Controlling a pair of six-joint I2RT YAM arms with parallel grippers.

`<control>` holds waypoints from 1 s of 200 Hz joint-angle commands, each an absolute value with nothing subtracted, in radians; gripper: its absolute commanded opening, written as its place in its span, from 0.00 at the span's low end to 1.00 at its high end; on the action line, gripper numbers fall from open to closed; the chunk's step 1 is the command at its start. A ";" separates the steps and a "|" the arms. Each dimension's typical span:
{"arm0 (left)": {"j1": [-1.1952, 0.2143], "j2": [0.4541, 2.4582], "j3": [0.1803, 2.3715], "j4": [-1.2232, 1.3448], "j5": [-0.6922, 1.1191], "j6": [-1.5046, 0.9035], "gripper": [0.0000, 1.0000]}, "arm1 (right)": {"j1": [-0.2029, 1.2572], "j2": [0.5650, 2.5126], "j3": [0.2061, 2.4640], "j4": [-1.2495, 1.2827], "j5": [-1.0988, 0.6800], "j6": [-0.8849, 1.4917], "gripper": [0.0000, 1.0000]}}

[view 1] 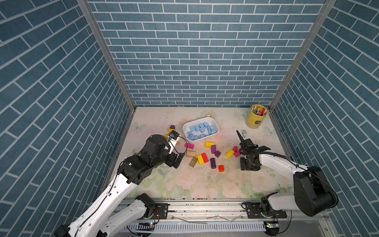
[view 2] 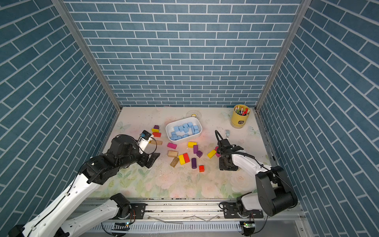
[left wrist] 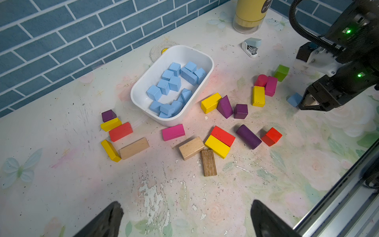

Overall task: Pick out the blue building blocks
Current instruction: Pick up the building block from the center of the board.

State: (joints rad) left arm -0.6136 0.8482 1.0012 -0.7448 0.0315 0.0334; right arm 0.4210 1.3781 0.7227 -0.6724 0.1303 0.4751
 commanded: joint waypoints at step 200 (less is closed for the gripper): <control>-0.606 0.865 0.994 -0.750 0.053 0.031 0.99 | 0.445 1.515 0.846 -0.648 0.178 0.540 0.48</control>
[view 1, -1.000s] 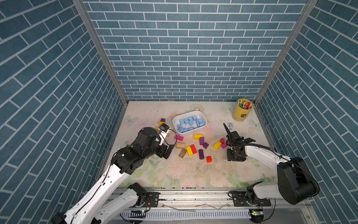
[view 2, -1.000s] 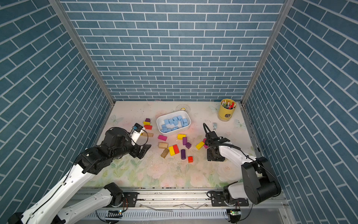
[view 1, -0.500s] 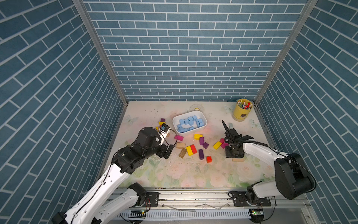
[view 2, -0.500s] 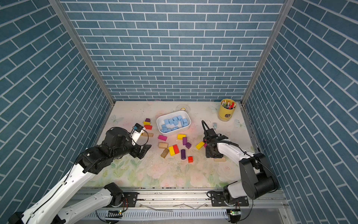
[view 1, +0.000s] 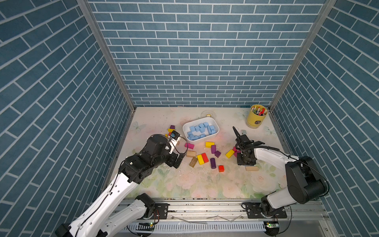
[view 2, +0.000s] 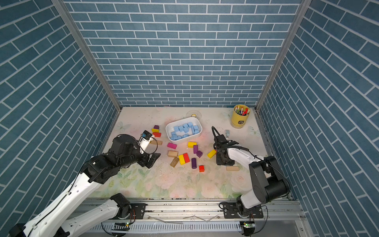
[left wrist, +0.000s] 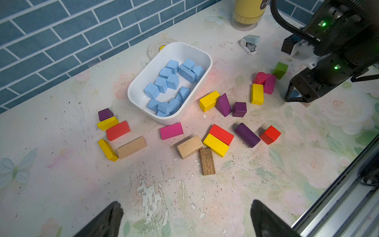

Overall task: Pick out the blue building blocks
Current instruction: Pick up the building block from the center of the board.

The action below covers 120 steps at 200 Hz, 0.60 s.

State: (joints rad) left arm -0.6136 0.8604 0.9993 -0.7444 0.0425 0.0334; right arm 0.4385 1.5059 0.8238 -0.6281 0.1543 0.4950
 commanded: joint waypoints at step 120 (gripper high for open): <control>-0.606 0.866 0.994 -0.752 0.057 0.031 1.00 | 0.494 1.560 0.881 -0.622 0.147 0.522 0.39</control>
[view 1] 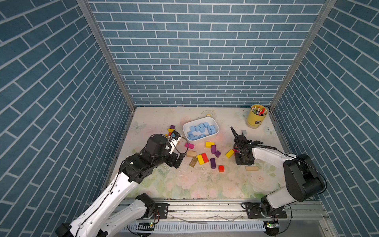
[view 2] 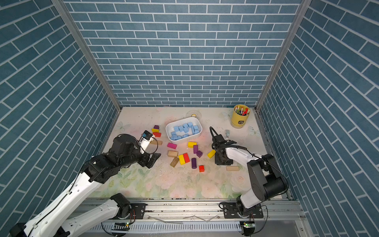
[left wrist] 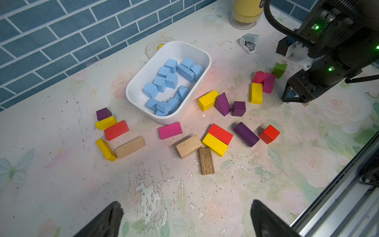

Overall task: Pick out the blue building blocks
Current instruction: Pick up the building block from the center of the board.

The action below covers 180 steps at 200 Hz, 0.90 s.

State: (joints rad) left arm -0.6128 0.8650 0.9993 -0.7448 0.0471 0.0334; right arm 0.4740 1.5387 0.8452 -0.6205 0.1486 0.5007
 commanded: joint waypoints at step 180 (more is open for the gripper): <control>-0.600 0.858 0.994 -0.750 0.051 0.032 0.99 | 0.566 1.591 1.161 -0.666 0.108 0.457 0.18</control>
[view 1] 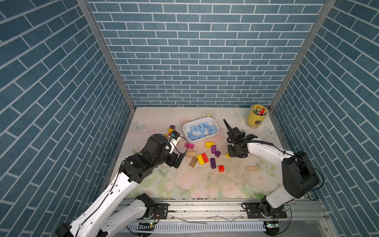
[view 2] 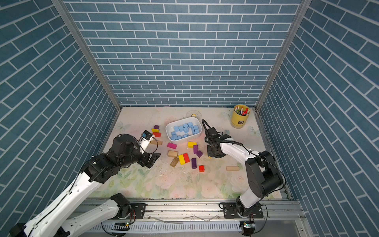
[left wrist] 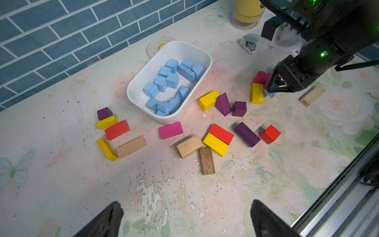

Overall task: Pick out the blue building blocks
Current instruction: Pick up the building block from the center of the board, then place the building block in the storage box.

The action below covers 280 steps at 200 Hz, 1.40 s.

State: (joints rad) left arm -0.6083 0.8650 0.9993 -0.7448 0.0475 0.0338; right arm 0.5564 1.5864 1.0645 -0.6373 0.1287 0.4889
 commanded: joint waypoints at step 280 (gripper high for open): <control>-0.599 0.861 0.991 -0.755 0.035 0.033 0.99 | 0.641 2.367 2.121 -0.913 -0.033 0.350 0.47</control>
